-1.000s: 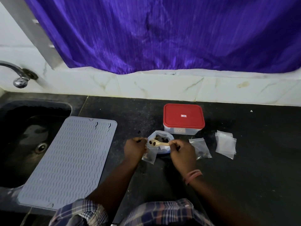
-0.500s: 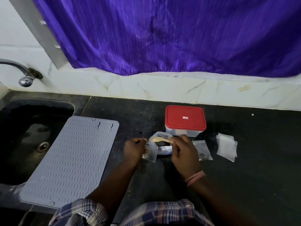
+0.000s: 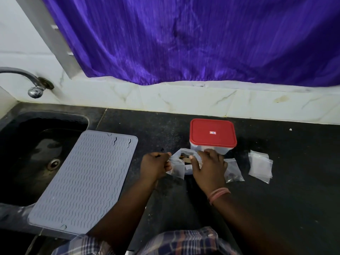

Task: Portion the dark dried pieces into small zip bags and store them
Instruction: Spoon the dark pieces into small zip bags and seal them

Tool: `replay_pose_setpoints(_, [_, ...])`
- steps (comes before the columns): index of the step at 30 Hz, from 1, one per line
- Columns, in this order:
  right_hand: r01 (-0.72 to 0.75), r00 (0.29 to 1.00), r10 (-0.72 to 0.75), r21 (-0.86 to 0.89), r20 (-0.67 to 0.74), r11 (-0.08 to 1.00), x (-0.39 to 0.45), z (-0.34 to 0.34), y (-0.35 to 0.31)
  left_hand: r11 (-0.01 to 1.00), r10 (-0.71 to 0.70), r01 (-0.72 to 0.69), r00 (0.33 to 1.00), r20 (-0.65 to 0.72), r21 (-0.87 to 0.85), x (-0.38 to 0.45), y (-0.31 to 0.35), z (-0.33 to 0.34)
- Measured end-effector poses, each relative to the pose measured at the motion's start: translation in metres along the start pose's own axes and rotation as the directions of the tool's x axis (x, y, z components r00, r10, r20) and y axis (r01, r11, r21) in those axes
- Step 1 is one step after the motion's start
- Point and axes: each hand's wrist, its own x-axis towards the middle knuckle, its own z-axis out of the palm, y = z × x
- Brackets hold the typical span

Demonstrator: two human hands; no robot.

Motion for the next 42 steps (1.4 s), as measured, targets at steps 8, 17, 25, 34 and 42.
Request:
replay_pose_setpoints(8, [-0.106,0.98,-0.049,0.721,0.191,0.685,0.003,-0.027,-0.033,0.998,0.04,-0.043,0.998,0.05,0.05,-0.01,0.035,0.002])
replay_pose_setpoints(17, [-0.212,0.964,0.012,0.74,0.265,0.638,0.01,-0.036,-0.017,0.953,0.225,-0.282,0.906,0.358,0.114,-0.032,0.028,0.006])
replay_pose_setpoints(25, [-0.194,0.964,-0.035,0.788,0.263,0.584,0.014,-0.046,-0.015,0.964,0.203,-0.251,0.906,0.371,0.085,-0.035,0.031,0.011])
replay_pose_setpoints(34, [-0.2,0.952,-0.086,0.811,0.293,0.55,0.014,-0.051,-0.029,0.918,0.283,-0.368,0.867,0.41,0.146,-0.04,0.04,0.011])
replay_pose_setpoints(42, [-0.306,0.952,0.09,0.88,0.294,0.363,0.019,-0.046,-0.024,0.982,0.178,-0.153,0.939,0.295,-0.109,-0.028,0.035,0.007])
